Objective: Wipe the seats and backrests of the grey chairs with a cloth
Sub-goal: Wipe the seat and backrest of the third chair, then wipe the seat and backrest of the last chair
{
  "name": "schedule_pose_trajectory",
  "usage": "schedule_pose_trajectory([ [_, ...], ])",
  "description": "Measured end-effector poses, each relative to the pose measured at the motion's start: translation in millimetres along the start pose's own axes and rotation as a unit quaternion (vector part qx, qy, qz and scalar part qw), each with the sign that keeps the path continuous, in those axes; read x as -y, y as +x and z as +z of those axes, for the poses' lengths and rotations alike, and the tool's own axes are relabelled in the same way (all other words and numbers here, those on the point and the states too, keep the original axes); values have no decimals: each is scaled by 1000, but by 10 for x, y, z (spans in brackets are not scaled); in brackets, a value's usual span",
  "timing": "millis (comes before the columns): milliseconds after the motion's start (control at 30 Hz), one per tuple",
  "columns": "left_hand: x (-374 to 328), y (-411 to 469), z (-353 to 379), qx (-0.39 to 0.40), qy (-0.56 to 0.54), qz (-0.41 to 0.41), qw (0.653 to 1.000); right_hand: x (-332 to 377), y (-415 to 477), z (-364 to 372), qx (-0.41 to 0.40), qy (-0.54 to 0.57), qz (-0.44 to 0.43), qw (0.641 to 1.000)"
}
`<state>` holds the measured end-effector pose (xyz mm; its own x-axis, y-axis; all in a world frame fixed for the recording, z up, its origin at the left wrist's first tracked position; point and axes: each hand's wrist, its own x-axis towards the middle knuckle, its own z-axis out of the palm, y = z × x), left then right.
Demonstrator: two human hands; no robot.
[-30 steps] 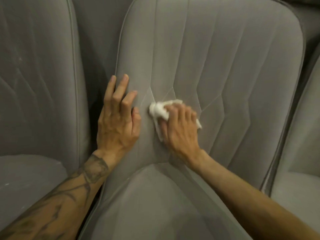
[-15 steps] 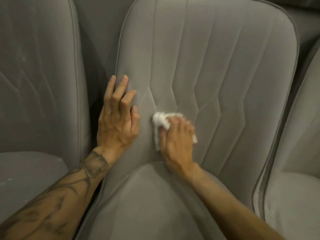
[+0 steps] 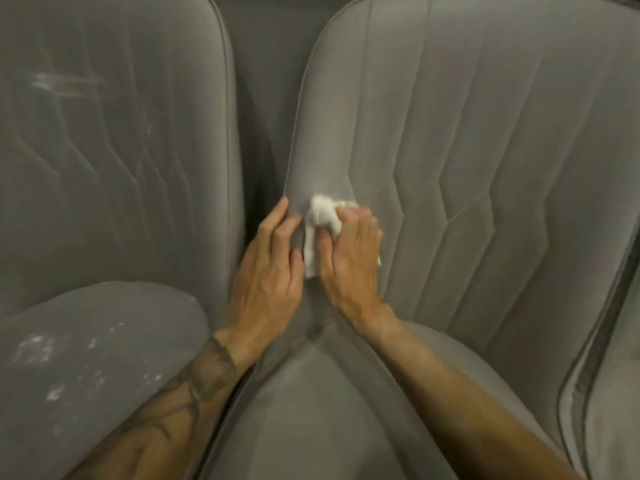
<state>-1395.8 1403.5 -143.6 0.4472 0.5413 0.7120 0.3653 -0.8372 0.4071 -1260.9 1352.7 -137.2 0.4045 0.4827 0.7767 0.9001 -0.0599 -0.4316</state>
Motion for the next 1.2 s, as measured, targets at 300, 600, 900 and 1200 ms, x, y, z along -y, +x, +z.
schedule_pose_trajectory([
  [300, -99, -1152, -424, 221, -41, -174, 959, 69, -1188, -192, 381, -41, -53, 922],
  [600, 167, -2003, -1687, 191, 114, -187, 957, 1463, -1633, -42, 299, 12, -17, 954],
  [900, 893, -2799, -2926, 219, 220, -226, 923, 2168, -2099, 299, 405, -124, -76, 903],
  [1200, 1789, -2502, -3192, 241, 216, -214, 922, 2255, -2006, 778, 372, -136, -50, 917],
])
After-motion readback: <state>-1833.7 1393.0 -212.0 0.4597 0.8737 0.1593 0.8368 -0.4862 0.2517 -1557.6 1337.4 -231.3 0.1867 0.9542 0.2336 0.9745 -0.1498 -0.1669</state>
